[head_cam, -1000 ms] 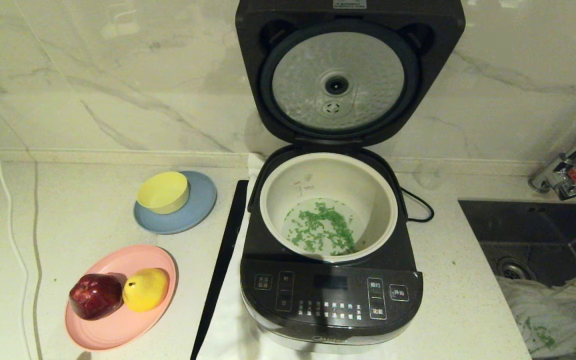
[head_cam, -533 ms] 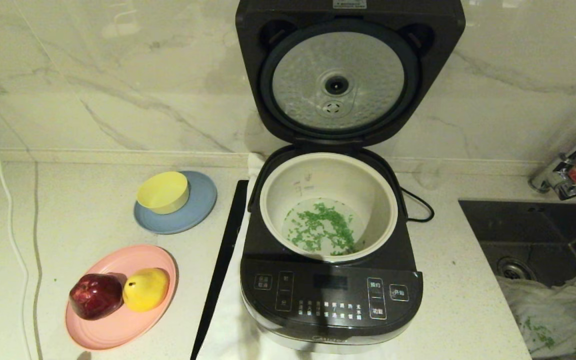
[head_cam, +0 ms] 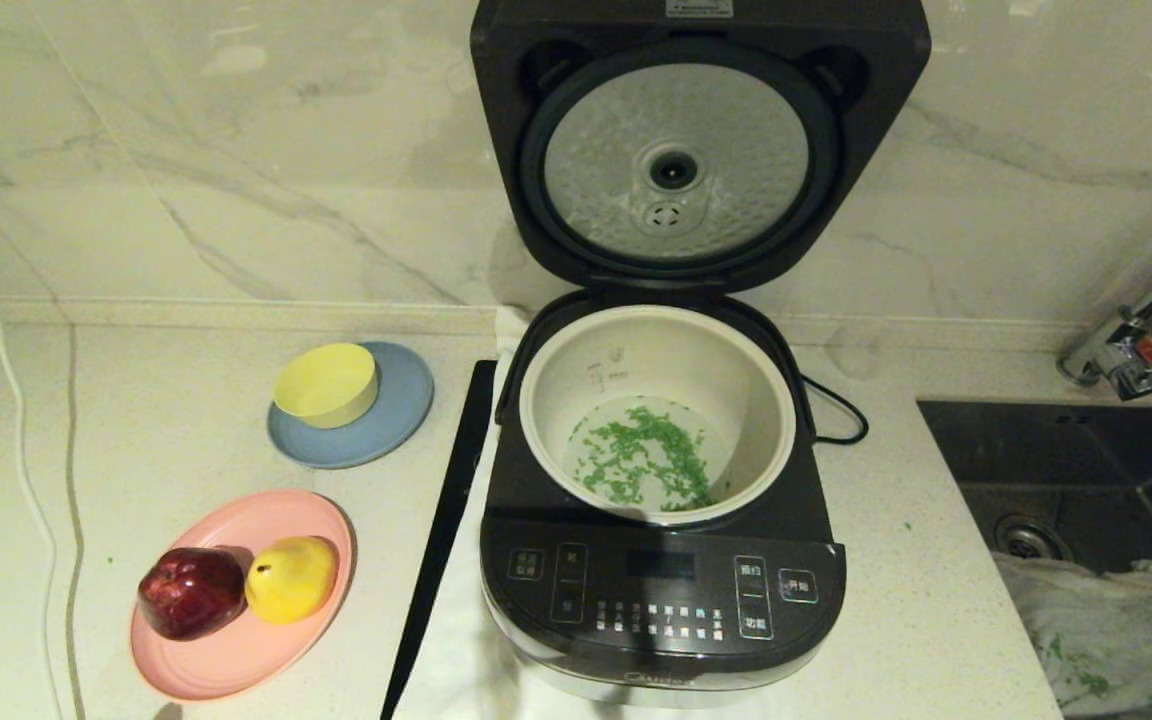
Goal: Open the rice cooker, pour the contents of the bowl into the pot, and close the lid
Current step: Fill a bowl with water from the tap
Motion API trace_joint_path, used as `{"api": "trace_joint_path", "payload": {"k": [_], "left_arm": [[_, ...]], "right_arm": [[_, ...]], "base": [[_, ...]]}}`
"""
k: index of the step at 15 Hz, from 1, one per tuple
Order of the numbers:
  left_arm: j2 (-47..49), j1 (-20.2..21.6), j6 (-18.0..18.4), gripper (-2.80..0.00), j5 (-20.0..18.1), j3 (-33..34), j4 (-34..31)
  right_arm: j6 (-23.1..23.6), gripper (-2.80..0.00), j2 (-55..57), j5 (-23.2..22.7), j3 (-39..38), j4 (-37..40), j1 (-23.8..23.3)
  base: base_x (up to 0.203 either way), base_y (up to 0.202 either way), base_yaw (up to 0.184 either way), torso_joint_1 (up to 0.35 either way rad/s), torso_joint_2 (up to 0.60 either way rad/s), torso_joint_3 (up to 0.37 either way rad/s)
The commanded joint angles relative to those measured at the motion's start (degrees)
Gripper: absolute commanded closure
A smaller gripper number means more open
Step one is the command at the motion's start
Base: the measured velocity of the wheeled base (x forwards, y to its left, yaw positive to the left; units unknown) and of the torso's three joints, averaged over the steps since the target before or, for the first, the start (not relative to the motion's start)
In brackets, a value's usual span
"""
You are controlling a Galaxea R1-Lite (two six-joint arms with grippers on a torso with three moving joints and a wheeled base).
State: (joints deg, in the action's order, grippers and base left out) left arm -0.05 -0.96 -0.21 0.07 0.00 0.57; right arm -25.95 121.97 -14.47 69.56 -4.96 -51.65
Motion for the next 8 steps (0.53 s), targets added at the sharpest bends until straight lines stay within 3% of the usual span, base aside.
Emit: {"api": "trace_joint_path", "payload": {"k": [1,8], "left_arm": [[0.0,0.0,-0.1,0.0,0.0,0.2,0.0],[0.0,0.0,-0.1,0.0,0.0,0.2,0.0]], "right_arm": [[-0.1,0.0,0.7,-0.1,0.9,-0.1,0.9],[-0.9,0.0,2.8,1.5,2.6,-0.2,1.3]], "base": [[0.0,0.0,0.0,0.0,0.0,0.0],[0.0,0.0,0.0,0.0,0.0,0.0]]}}
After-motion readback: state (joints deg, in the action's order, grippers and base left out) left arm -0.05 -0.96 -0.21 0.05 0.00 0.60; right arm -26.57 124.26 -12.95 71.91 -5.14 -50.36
